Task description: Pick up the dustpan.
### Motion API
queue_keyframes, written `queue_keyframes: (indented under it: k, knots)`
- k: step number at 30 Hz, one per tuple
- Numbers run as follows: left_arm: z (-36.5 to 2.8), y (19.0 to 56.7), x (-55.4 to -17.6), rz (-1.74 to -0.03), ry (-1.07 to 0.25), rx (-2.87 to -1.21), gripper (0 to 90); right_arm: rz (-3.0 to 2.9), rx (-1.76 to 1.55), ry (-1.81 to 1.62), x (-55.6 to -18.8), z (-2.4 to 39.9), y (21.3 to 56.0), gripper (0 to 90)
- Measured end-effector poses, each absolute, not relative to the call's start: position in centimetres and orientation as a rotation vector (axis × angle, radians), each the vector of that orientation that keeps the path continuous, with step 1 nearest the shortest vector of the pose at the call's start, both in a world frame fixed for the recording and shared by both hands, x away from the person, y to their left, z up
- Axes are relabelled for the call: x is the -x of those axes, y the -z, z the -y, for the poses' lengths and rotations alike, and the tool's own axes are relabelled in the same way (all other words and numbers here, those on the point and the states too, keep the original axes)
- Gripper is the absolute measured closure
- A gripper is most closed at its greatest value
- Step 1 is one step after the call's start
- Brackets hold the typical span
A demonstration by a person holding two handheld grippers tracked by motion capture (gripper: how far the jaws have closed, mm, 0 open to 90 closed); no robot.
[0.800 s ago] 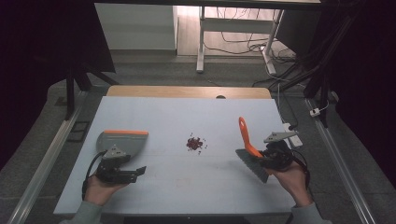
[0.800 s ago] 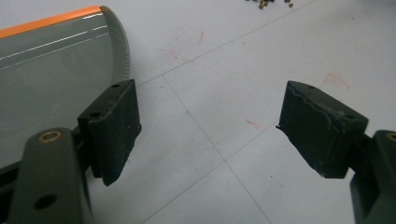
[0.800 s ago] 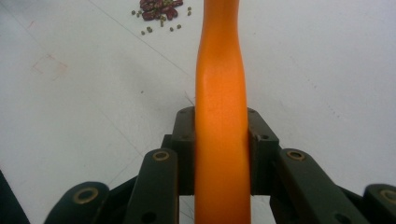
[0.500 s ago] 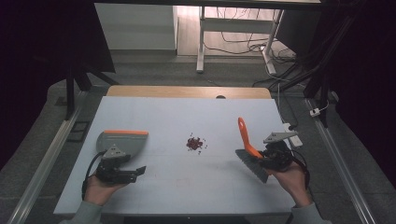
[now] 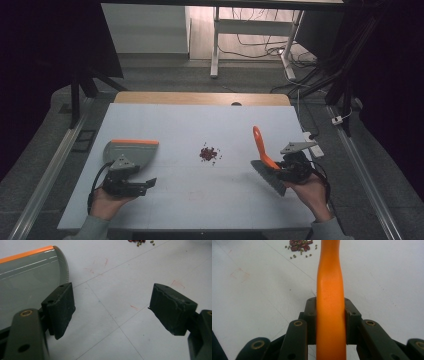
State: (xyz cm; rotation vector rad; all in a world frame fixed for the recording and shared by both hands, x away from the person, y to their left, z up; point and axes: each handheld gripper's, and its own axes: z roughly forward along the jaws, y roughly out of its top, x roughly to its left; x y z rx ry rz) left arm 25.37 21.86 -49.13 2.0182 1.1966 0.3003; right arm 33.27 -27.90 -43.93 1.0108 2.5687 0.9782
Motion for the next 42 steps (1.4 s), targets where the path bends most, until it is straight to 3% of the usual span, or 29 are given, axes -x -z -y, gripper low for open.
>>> queue_keyframes:
  k: [14,29,42]
  knots:
    - [-21.2,48.7,-25.5,-1.199,-0.303,-2.033,21.2,-2.562,-1.017,-0.977,-33.4,28.1,44.1,70.6]
    - [-20.2,45.5,-26.3,-1.297,-0.357,-2.051,19.1,-2.557,-1.028,-0.988,-33.5,28.8,44.2,70.5]
    - [-23.9,44.2,-25.8,-1.434,-0.345,-2.007,17.8,-2.528,-1.014,-0.986,-33.3,28.5,43.8,70.6]
